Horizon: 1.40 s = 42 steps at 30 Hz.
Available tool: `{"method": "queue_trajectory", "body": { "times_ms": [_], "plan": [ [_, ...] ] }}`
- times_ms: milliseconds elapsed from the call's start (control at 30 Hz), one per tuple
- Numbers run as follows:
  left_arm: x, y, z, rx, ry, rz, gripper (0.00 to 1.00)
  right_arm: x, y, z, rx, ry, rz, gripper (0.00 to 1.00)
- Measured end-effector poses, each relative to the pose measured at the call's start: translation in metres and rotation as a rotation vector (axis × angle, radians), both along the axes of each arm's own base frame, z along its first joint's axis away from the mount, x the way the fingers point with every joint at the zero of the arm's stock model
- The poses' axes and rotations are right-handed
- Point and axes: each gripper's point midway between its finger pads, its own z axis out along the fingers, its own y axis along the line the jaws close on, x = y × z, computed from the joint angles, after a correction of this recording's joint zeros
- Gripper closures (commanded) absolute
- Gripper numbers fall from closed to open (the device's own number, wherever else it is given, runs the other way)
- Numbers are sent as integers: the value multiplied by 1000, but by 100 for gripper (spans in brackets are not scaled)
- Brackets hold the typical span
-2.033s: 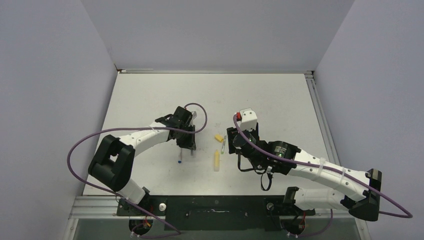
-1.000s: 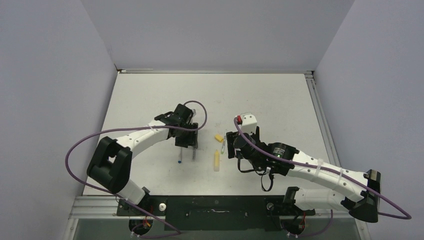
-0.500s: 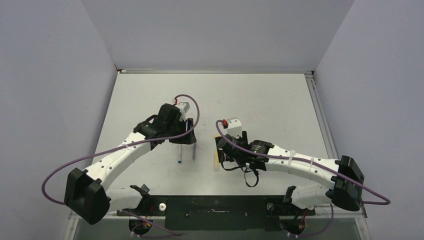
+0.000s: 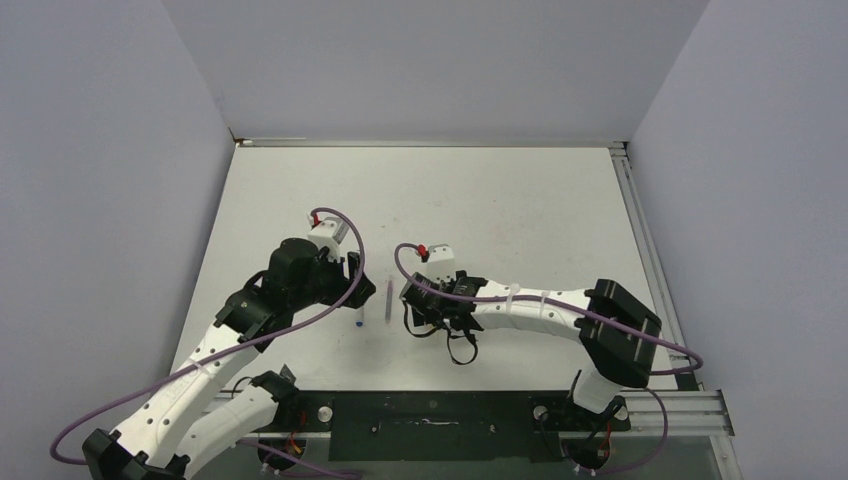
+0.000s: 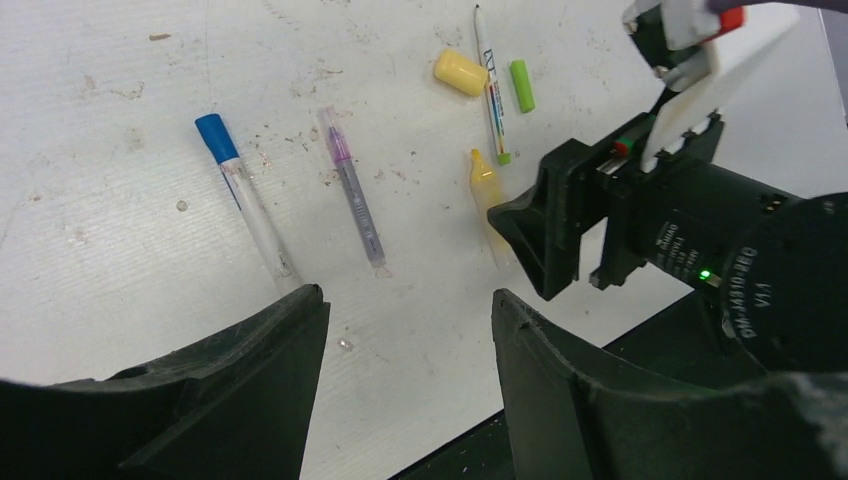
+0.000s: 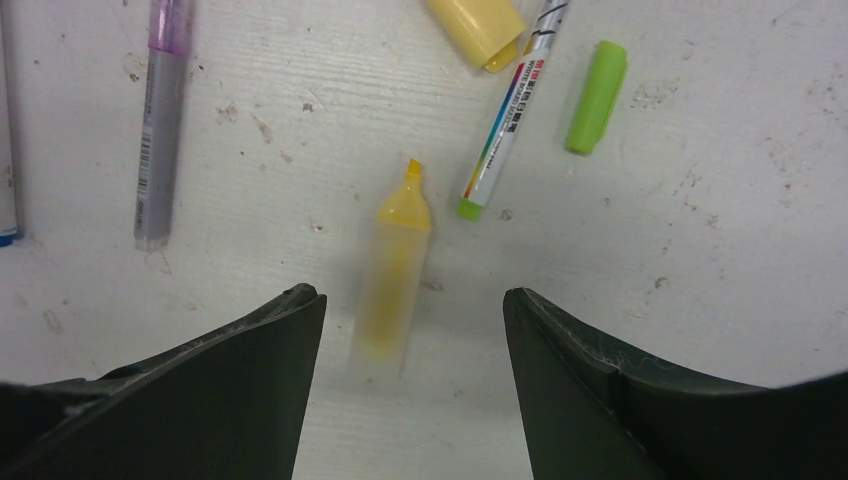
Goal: Insert the pens into the pen caps
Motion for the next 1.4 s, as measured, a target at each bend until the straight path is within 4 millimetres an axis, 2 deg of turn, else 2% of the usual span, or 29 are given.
{"method": "queue_trajectory", "body": {
  "times_ms": [167, 267, 833, 1167, 1300, 1400],
  "plan": [
    [-3, 3, 11, -18, -45, -6, 41, 11, 18, -6, 20, -8, -43, 39],
    [-5, 4, 13, -22, -57, -8, 41, 14, 22, -10, 22, -12, -69, 40],
    [-7, 5, 16, -24, -78, -14, 40, 23, 17, -41, -18, -2, -173, 53],
    [-7, 5, 16, -23, -79, -15, 39, 24, 20, -41, -4, -5, -187, 77],
    [-7, 5, 16, -22, -79, -16, 39, 24, 19, -42, -1, -7, -188, 93],
    [-7, 5, 16, -23, -79, -16, 39, 24, 19, -42, 9, -10, -190, 95]
  ]
}}
